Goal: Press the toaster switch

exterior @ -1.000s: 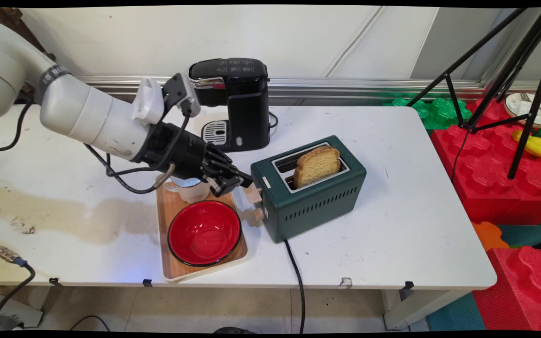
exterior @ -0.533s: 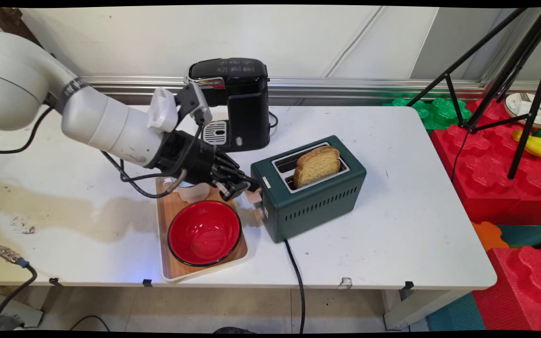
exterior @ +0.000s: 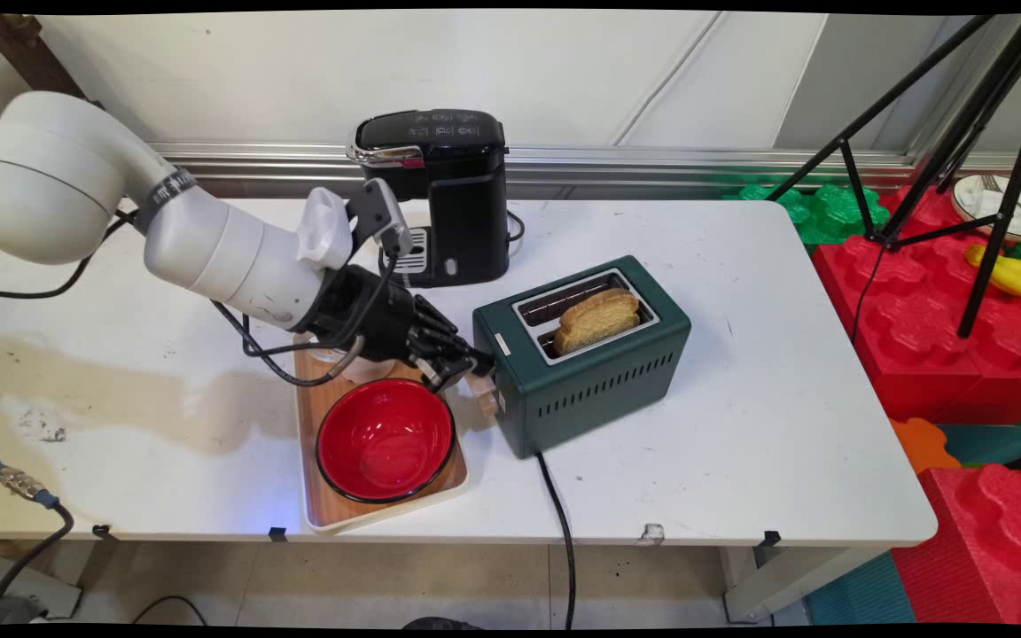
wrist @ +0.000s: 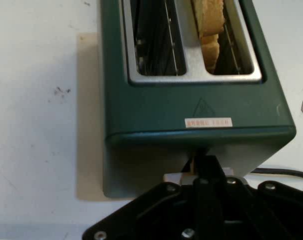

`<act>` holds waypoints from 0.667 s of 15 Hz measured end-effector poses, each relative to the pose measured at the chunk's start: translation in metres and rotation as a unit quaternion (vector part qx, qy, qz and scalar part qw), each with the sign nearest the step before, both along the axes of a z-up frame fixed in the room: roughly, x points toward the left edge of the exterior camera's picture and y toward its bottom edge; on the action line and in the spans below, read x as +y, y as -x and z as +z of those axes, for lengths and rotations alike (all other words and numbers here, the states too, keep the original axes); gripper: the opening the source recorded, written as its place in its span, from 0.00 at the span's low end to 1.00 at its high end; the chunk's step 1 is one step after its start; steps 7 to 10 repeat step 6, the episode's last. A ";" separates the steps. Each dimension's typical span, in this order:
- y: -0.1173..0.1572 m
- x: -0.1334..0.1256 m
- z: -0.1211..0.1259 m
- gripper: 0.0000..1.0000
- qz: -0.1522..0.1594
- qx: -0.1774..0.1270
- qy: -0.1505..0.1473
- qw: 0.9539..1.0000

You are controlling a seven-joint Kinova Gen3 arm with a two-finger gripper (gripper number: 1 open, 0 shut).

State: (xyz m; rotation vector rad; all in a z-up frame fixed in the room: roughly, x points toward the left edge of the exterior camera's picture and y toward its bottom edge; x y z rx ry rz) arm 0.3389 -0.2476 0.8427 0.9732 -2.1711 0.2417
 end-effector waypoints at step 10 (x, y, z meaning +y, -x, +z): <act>-0.003 0.001 -0.011 0.00 -0.006 -0.006 -0.012 1.000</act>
